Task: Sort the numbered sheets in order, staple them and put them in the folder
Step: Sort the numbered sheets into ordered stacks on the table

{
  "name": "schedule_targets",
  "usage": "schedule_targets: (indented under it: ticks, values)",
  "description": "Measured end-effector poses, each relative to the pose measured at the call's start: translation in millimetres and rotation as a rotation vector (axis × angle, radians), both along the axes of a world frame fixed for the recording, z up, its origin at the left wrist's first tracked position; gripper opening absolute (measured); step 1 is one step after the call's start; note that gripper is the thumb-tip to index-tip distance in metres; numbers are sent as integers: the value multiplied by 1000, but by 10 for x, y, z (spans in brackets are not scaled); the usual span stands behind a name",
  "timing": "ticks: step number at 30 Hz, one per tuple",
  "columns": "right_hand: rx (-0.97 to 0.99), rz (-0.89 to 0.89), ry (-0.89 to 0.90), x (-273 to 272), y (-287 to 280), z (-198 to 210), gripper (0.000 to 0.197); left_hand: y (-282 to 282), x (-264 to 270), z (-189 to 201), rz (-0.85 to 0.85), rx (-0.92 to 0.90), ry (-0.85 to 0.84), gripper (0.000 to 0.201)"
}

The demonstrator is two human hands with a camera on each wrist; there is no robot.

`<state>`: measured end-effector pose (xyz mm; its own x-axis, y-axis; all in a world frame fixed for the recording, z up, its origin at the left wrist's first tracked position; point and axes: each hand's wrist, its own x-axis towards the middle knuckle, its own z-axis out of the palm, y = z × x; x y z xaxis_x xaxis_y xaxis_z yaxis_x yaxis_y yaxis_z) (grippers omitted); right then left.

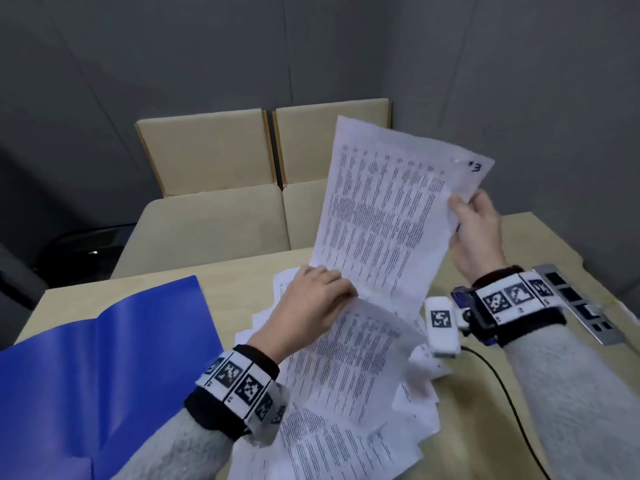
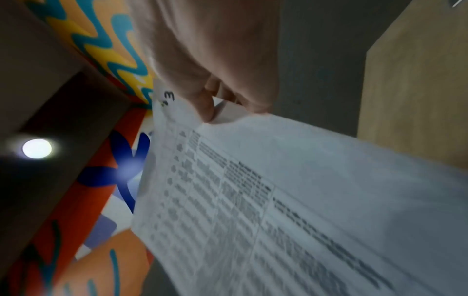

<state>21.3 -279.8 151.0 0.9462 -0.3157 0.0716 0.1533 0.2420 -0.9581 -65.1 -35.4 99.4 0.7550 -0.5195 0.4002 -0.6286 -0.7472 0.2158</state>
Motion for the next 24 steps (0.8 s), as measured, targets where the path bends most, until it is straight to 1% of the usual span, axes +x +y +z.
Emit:
schedule_targets:
  ticks: [2,4,6,8,10,12,13,16,17,19,20,21,23,24]
  values:
    - [-48,130,97,-113,103,-131,16,-98,57,148,17,-18,-24,24]
    - [-44,275,246,-245,163,-390,12,-138,155,160,91,-10,37,18]
    - [-26,388,394,-376,179,-700,20,-134,233,63,213,0,152,11]
    - [20,451,492,-503,179,-942,27,-92,300,-109,301,24,224,8]
    - [60,459,558,-607,190,-1100,25,-29,354,-319,335,90,291,9]
    - [121,435,617,-676,210,-1245,26,40,395,-516,336,142,402,7]
    - [157,420,652,-686,220,-1330,27,65,406,-600,336,133,466,6]
    - [256,416,710,-687,239,-1471,16,92,414,-777,377,90,606,7]
    - [270,413,714,-704,242,-1484,19,101,420,-817,391,91,634,6]
    - [275,418,700,-779,217,-1513,36,137,434,-881,397,65,698,6]
    - [226,442,690,-833,204,-1531,41,161,441,-914,397,37,725,6]
    - [136,466,688,-882,201,-1580,47,183,448,-935,401,10,748,8]
    - [-88,473,685,-959,206,-1704,59,211,483,-968,413,-19,776,12]
    - [-180,461,673,-965,227,-1756,58,218,512,-990,419,-28,779,15]
